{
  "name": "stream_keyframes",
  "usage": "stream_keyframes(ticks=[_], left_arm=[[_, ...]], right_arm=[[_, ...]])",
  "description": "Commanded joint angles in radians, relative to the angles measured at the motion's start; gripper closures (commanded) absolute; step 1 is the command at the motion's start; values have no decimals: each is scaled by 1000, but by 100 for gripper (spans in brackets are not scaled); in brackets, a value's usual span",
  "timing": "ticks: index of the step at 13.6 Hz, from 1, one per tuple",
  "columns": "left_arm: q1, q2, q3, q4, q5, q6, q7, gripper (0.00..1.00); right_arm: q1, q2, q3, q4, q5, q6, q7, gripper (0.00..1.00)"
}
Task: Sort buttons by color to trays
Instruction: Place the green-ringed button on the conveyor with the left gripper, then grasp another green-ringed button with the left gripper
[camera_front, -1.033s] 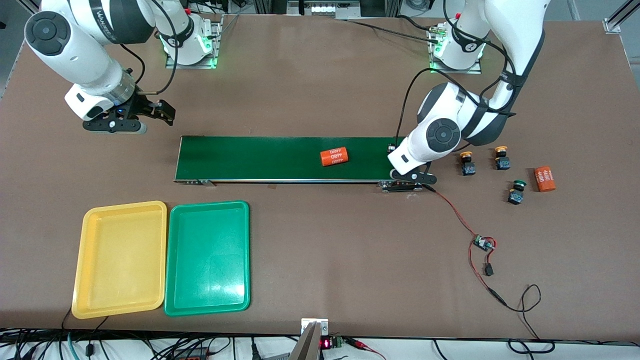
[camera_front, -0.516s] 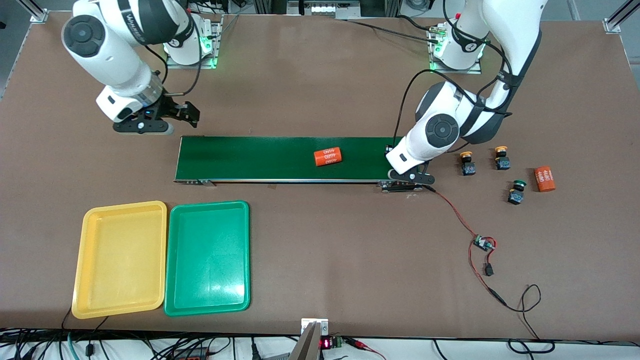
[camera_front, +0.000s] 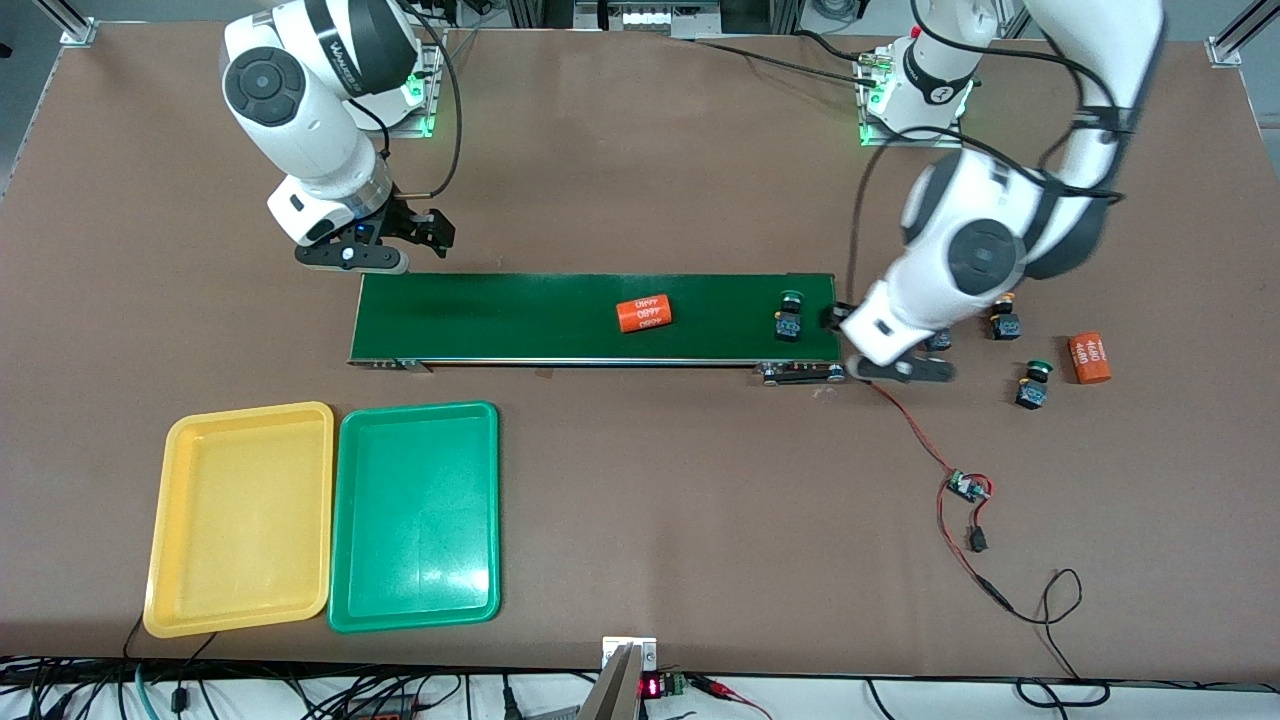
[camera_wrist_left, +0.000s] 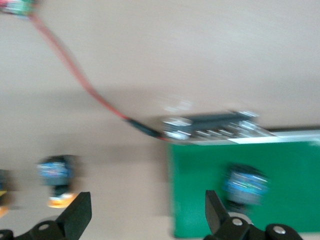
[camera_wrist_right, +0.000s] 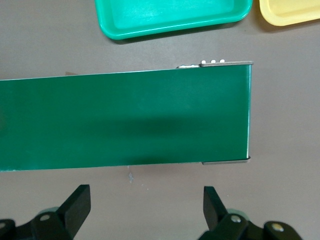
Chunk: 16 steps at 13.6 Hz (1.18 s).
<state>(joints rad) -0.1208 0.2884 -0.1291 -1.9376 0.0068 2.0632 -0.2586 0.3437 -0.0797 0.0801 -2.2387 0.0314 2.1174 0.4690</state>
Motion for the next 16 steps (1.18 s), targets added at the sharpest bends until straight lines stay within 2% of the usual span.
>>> stream_keyframes(ticks=[1, 2, 5, 8, 11, 16], left_arm=[[67, 32, 51, 8, 120, -3, 65, 0], [107, 44, 52, 8, 165, 9, 68, 0], [225, 101, 52, 23, 180, 64, 103, 0], [335, 195, 52, 66, 168, 142, 376, 0], [380, 238, 52, 68, 167, 187, 556, 0], [395, 284, 49, 66, 128, 227, 689, 0]], right_arm=[[8, 5, -5, 5, 7, 15, 16, 0], [12, 9, -5, 4, 7, 15, 16, 0], [12, 11, -5, 4, 5, 13, 16, 0], [12, 11, -5, 5, 5, 13, 16, 0], [12, 11, -5, 4, 5, 13, 16, 0], [14, 11, -5, 4, 1, 12, 16, 0]])
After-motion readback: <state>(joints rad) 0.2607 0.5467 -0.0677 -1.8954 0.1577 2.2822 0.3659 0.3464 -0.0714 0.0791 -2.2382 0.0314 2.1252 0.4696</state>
